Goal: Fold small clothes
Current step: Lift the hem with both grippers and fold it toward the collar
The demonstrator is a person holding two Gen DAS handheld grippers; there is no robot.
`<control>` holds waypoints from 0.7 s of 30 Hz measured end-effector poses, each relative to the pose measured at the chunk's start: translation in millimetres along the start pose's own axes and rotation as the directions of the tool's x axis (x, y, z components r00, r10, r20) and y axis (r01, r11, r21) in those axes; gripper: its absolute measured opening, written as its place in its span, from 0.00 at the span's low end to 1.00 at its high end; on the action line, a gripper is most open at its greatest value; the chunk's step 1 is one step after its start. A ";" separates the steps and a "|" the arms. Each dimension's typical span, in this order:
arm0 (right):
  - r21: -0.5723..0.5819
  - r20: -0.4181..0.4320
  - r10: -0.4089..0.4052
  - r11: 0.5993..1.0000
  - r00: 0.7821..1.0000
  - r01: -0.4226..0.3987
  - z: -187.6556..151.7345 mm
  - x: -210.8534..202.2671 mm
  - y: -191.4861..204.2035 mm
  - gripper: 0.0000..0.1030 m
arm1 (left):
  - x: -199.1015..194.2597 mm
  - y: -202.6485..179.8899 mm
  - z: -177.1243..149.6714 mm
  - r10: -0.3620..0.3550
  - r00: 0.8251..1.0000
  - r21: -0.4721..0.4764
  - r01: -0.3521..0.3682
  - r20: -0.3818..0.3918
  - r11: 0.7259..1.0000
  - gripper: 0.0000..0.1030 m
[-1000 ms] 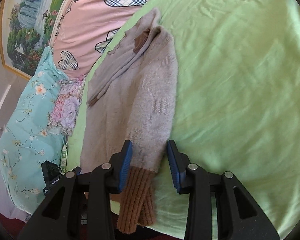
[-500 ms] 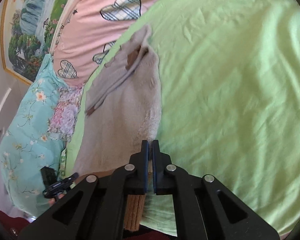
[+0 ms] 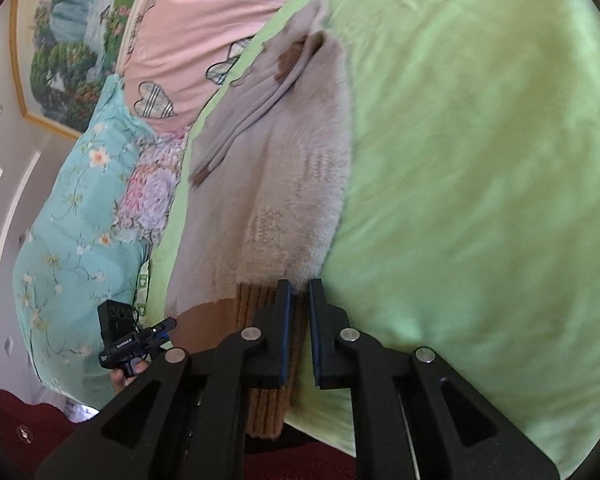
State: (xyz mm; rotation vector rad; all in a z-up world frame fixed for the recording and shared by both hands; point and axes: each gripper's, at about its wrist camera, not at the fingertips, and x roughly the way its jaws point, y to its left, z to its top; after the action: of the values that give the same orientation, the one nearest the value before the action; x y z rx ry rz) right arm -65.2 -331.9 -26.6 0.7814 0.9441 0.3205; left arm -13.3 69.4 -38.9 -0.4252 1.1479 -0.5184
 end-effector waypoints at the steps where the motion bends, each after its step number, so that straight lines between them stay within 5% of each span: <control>1: -0.017 0.000 -0.006 1.000 1.000 0.006 -0.9 -0.7 3.8 0.05 | -2.0 -1.0 -2.6 0.009 1.000 0.013 -0.009 0.007 1.000 0.06; 10: 0.107 0.078 0.021 0.994 0.997 -0.029 -4.5 -33.6 -31.3 0.03 | -2.2 9.0 -2.7 -0.010 1.000 -0.012 0.011 0.008 1.000 0.06; 18: 0.120 0.046 0.044 0.992 0.998 -0.049 1.2 -17.9 -27.2 0.04 | -2.5 18.5 1.5 -0.042 0.998 -0.056 0.040 -0.036 0.998 0.09; 21: 0.135 0.044 0.092 0.986 0.995 -0.098 2.0 -22.3 -28.3 0.19 | -3.9 23.4 -0.3 -0.056 0.998 -0.071 0.053 -0.038 0.996 0.11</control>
State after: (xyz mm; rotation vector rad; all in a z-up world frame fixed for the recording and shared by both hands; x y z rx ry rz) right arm -78.5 -364.8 -32.8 0.9577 0.9019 0.3252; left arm -10.8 90.5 -49.4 -0.5102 1.1981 -0.5371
